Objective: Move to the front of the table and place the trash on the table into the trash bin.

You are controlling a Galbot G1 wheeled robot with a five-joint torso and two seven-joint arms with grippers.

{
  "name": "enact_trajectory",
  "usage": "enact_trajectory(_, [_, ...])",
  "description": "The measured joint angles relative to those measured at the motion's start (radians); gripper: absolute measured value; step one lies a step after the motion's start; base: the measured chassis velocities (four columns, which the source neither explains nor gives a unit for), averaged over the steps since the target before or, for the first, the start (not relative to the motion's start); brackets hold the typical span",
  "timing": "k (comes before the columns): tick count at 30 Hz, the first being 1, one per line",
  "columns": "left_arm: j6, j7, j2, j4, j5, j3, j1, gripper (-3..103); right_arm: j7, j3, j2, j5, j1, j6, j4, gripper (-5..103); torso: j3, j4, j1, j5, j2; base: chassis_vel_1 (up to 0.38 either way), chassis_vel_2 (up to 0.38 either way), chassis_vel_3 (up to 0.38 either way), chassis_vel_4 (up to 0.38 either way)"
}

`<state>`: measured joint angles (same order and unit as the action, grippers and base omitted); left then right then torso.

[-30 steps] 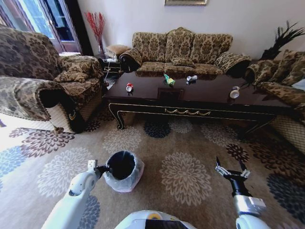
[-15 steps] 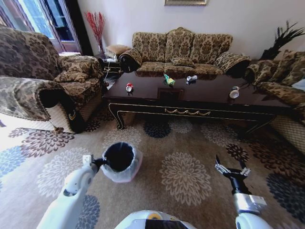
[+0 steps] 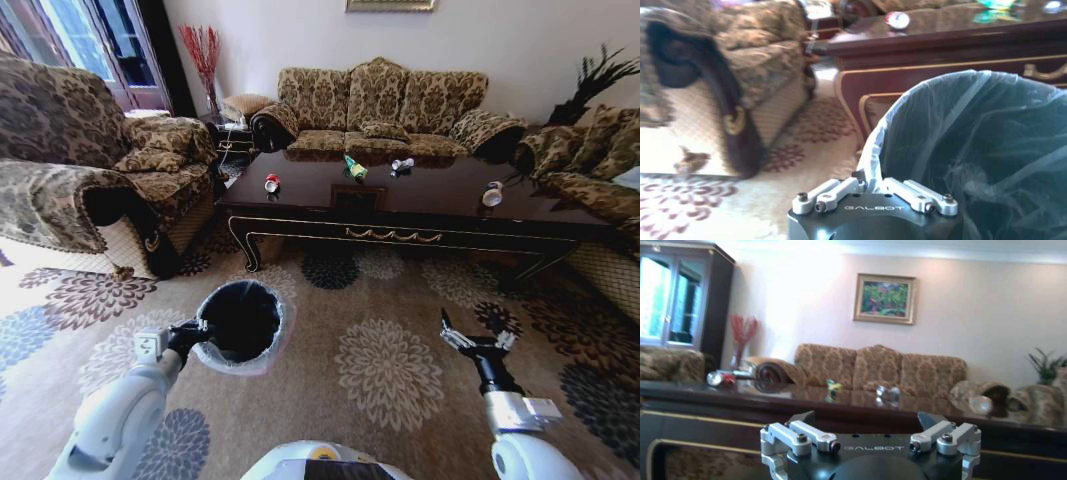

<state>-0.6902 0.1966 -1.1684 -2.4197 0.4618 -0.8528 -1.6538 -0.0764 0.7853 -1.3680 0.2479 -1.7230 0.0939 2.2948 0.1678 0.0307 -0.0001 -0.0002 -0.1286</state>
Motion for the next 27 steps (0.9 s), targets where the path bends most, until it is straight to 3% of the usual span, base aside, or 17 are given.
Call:
enact_trajectory(12, [0.053, 0.004, -0.053, 0.065, -0.038, -0.039, -0.059, 2, 0.023, -0.081, 0.049, -0.009, 0.05, -0.022, 0.02, 100, 0.0, 0.0001, 0.0, 0.0003, 0.0, -0.027, 0.035, 0.034, -0.034])
enact_trajectory(27, [0.097, 0.014, -0.052, 0.071, -0.006, -0.018, -0.046, 2, 0.033, -0.063, 0.049, -0.02, 0.045, -0.006, -0.034, 100, 0.001, -0.0001, 0.0, 0.0, 0.0, -0.197, 0.201, 0.185, -0.191])
